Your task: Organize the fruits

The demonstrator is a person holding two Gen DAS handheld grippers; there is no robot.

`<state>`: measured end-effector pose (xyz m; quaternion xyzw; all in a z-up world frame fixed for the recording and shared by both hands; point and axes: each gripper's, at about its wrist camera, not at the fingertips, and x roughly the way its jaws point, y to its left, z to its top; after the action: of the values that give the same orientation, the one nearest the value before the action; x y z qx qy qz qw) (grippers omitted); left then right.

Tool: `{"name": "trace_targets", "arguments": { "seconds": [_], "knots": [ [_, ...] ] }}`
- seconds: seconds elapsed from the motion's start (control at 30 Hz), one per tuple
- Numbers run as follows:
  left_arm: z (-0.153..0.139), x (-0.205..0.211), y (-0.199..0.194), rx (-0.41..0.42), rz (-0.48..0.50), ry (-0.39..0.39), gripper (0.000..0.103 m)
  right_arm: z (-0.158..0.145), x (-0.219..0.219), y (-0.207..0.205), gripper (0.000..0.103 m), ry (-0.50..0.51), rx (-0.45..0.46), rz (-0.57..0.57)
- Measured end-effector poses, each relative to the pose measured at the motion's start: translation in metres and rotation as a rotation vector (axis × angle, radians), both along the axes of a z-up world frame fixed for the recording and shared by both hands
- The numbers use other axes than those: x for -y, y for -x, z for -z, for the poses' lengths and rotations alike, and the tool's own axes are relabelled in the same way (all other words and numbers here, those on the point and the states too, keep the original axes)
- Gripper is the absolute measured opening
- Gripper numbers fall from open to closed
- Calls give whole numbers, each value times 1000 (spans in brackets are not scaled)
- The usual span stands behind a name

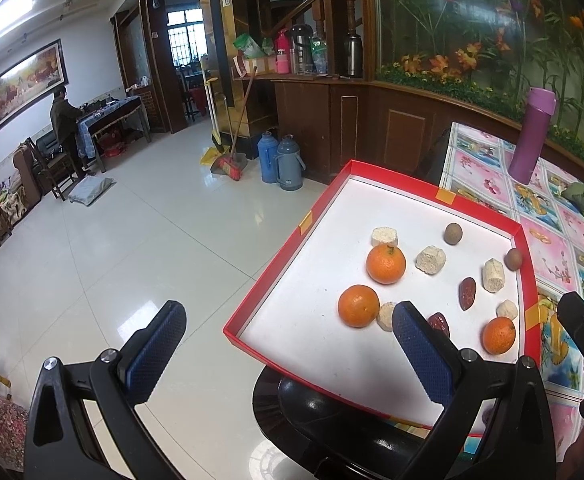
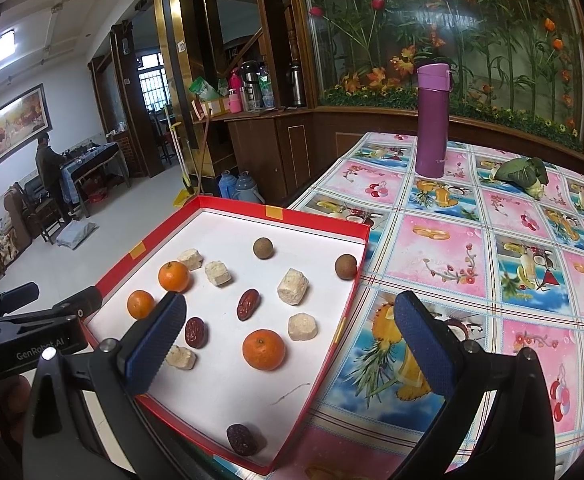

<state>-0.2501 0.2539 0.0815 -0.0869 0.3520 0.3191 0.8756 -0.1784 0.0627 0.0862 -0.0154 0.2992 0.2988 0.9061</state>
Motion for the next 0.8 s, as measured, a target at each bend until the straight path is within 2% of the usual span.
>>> {"name": "trace_targets", "arguments": {
  "seconds": [0.8],
  "knots": [
    [2, 2, -1, -4, 3, 9, 103, 4, -6, 3, 103, 16, -8, -11]
  ]
}}
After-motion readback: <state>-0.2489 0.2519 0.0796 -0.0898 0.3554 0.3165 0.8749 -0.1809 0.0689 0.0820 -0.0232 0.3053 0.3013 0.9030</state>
